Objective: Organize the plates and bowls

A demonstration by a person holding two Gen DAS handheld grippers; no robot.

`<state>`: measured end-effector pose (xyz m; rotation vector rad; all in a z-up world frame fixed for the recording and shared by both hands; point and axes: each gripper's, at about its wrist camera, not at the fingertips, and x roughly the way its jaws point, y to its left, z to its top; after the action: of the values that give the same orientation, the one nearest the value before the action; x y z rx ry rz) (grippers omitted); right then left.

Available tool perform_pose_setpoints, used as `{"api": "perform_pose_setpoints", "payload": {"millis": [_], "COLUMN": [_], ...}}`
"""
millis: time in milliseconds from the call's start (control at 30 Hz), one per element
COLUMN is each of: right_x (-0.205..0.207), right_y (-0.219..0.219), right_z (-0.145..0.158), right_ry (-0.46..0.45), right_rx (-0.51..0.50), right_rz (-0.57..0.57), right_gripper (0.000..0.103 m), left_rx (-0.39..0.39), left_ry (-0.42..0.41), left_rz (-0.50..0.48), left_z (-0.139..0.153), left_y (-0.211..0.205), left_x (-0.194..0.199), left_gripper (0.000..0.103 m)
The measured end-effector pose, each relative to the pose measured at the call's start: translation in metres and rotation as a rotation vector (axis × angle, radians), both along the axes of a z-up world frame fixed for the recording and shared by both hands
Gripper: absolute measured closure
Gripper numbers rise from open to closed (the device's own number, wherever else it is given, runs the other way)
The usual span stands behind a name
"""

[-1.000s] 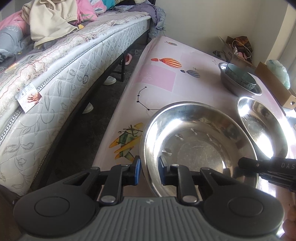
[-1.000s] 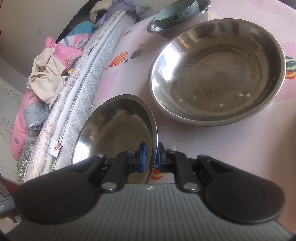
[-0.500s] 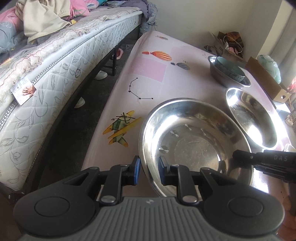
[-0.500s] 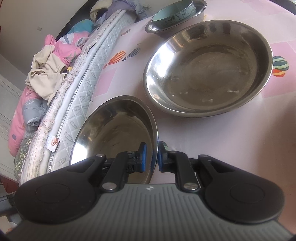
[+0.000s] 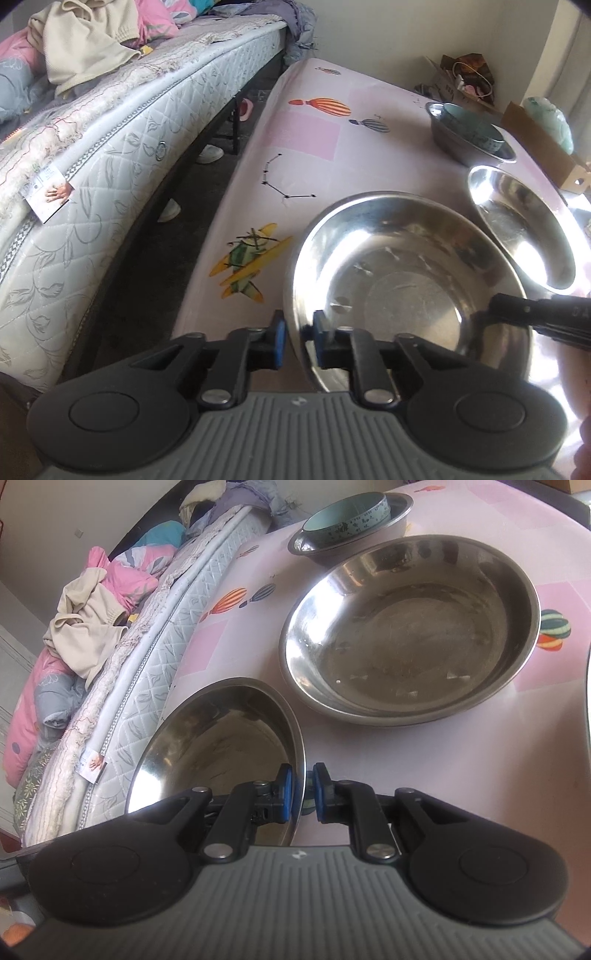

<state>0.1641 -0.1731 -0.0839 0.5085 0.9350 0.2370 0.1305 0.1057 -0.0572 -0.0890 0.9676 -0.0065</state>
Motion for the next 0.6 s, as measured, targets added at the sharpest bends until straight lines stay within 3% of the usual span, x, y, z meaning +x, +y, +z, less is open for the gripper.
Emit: {"api": "perform_pose_setpoints", "payload": {"millis": [133, 233, 433, 533, 600], "right_x": [-0.001, -0.004, -0.003, 0.0, 0.002], "right_y": [0.004, 0.005, 0.004, 0.003, 0.003], "right_z": [0.002, 0.001, 0.0, 0.001, 0.0], "right_ry": [-0.009, -0.009, -0.011, -0.015, -0.016], "right_rx": [-0.007, -0.002, 0.006, 0.003, 0.003], "right_rz": [0.022, 0.025, 0.011, 0.001, -0.006], "right_gripper": [0.092, 0.092, 0.092, 0.092, 0.092], "left_rx": [0.048, 0.025, -0.009, -0.005, -0.003], "left_ry": [-0.023, -0.01, 0.012, 0.015, 0.02], "left_rz": [-0.01, -0.007, 0.015, 0.022, 0.023], "left_z": [0.006, 0.007, 0.006, 0.003, 0.001], "left_y": [-0.004, 0.0, 0.004, 0.005, 0.005], "left_x": [-0.006, -0.005, 0.005, 0.01, 0.011], "left_gripper": [0.088, 0.088, 0.071, 0.071, 0.079]}}
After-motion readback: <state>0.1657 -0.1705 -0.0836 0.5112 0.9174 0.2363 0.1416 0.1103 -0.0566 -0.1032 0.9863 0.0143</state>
